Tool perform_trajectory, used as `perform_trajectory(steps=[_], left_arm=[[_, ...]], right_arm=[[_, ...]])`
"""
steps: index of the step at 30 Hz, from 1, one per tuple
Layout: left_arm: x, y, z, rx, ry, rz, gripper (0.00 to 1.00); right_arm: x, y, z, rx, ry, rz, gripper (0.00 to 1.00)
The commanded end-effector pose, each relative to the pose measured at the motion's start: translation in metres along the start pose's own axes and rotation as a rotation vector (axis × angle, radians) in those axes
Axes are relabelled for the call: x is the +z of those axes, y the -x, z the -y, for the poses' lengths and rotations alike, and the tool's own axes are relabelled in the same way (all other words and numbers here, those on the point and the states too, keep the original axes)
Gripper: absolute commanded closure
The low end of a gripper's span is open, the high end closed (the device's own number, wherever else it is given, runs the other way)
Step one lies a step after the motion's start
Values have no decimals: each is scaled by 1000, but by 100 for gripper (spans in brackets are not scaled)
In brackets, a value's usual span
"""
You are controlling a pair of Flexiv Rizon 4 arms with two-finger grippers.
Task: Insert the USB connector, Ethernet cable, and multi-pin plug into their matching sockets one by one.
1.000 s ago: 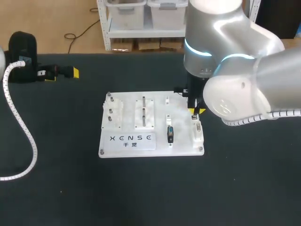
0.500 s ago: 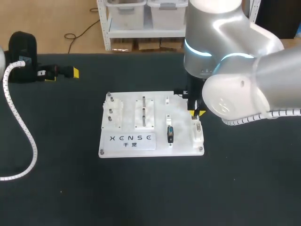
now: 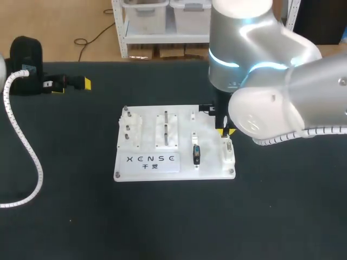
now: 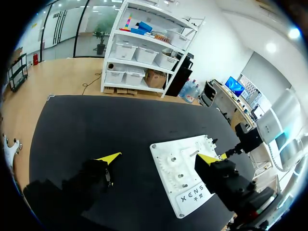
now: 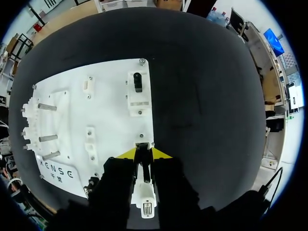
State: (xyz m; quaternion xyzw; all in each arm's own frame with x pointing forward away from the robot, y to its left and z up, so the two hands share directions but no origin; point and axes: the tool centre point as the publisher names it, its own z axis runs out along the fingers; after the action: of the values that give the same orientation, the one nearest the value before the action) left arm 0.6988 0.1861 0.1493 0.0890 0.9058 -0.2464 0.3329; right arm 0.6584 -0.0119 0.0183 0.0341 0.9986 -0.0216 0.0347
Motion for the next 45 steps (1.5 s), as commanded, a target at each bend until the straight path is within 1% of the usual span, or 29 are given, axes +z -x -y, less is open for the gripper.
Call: perform_trajectory(steps=[1, 6, 9, 10, 11, 12, 16, 19, 25, 29, 34, 39, 45], left_arm=[[0, 1, 1, -1, 7, -6, 0], [0, 1, 1, -1, 7, -6, 0], [0, 1, 1, -1, 7, -6, 0], [0, 1, 1, -1, 7, -6, 0], [0, 1, 1, -1, 7, -6, 0], [0, 1, 1, -1, 7, -6, 0], [0, 1, 1, -1, 7, -6, 0], [0, 1, 1, -1, 7, -6, 0], [0, 1, 1, -1, 7, -6, 0], [0, 1, 1, -1, 7, -6, 0], [0, 1, 1, -1, 7, -6, 0], [0, 1, 1, -1, 7, -6, 0], [0, 1, 1, -1, 7, -6, 0]], right_arm=[[25, 5, 0, 8, -28, -21, 100], [29, 3, 5, 11, -40, -26, 100], [20, 2, 7, 8, -52, 0, 100], [15, 3, 7, 11, -50, 10, 84], [11, 3, 7, 12, -48, 18, 62], [6, 3, 7, 12, -46, 32, 0], [-15, 4, 2, 13, -33, 78, 0], [-29, 3, -5, 0, -34, 107, 0], [-43, -9, -26, -29, -22, 104, 0], [-38, -22, -40, -61, -9, 70, 0], [-26, -36, -52, -70, 2, 32, 0], [-19, -43, -58, -70, 5, 13, 0], [-18, -48, -62, -84, 3, 6, 0]])
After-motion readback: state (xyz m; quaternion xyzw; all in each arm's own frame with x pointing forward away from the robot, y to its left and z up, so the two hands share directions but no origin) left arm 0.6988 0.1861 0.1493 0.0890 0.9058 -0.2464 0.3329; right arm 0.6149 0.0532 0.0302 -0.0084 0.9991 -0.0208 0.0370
